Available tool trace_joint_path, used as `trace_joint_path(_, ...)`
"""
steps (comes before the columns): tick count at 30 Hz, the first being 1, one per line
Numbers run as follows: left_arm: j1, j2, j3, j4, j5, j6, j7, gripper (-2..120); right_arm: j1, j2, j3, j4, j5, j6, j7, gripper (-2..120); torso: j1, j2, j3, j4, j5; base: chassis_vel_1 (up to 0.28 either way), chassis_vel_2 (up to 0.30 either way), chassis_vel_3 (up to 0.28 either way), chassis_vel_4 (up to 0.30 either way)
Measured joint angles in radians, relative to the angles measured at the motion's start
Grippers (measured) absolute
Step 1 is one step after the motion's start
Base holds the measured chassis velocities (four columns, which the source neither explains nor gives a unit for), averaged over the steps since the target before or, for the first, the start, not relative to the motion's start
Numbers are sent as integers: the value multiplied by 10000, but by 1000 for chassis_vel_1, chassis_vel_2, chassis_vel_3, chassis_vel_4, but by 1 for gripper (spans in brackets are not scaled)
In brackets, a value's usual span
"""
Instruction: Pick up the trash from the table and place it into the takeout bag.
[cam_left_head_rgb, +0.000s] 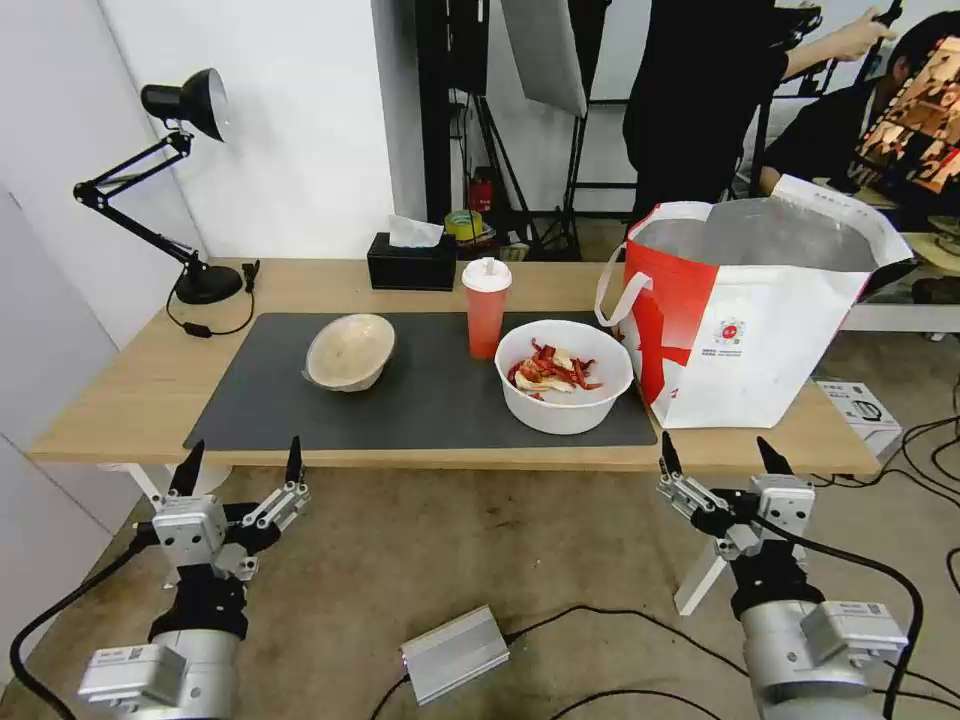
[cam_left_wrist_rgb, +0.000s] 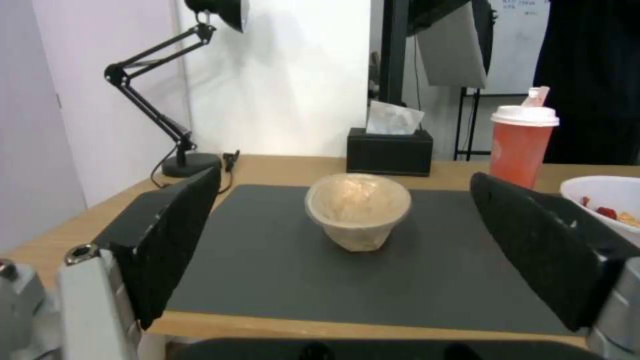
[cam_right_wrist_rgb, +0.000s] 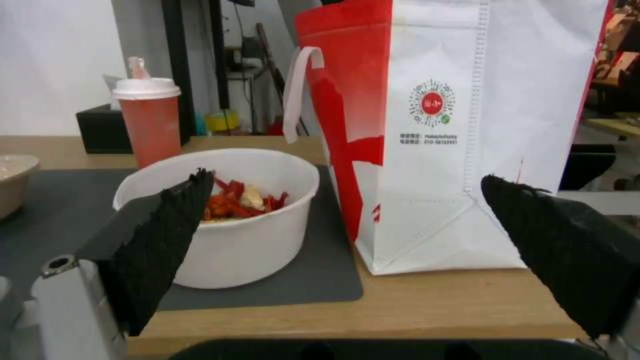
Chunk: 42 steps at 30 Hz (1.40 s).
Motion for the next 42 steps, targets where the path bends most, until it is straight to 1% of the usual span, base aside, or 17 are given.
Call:
trace_joint_path(9,-59,77,-17,14,2,-12,1,100,192,-494,-14,-14,412,0,-23,100,0,0,1,0,0,0,0,0,0)
trace_joint_path(16,-76,130,-48,21,6,-32,0,100,546,-1021,-16,-27,982,-237,-31,100,0,0,0,0,0,0,0,0,0)
trace_joint_path(19,-100,233,-8,23,39,-37,-1,100,912,-1621,28,-184,1576,-406,-21,100,0,0,0,0,1,0,0,0,0)
trace_joint_path(20,-100,233,-8,23,39,-37,-1,100,912,-1621,28,-184,1576,-406,-21,100,0,0,0,0,1,0,0,0,0)
trace_joint_path(24,-122,285,-148,25,34,-42,-7,100,1497,-2476,38,-497,2350,-699,20,100,0,-1,0,0,1,0,0,0,0)
trace_joint_path(25,-122,285,-148,25,34,-42,-7,100,1497,-2476,38,-497,2350,-699,20,100,0,-1,0,0,1,0,0,0,0)
trace_joint_path(28,-131,283,-244,25,15,-34,-12,100,1976,-3250,-87,-732,3091,-878,76,100,0,0,1,-1,2,0,0,0,0)
trace_joint_path(29,-133,283,-256,25,13,-34,-13,100,2081,-3404,-129,-773,3273,-920,119,100,1,0,1,0,0,0,0,0,0)
trace_joint_path(30,-133,283,-256,25,13,-34,-13,100,2081,-3404,-129,-773,3273,-920,119,100,1,0,1,0,0,0,0,0,0)
trace_joint_path(34,-132,301,-284,25,9,-12,-15,100,2902,-4628,-498,-1112,4280,-1062,352,100,0,0,1,-1,2,0,0,0,0)
trace_joint_path(35,-132,301,-284,25,9,-12,-15,100,2902,-4628,-498,-1112,4280,-1062,352,100,0,0,1,-1,2,0,0,0,0)
trace_joint_path(39,-101,270,-293,25,14,-2,-15,100,4032,-5726,-1031,-1429,5303,-1221,693,100,1,-1,1,0,0,0,0,0,0)
trace_joint_path(42,-87,256,-345,26,18,-3,-17,100,4580,-6151,-1417,-1625,5740,-1307,853,100,0,-1,1,1,1,0,0,0,0)
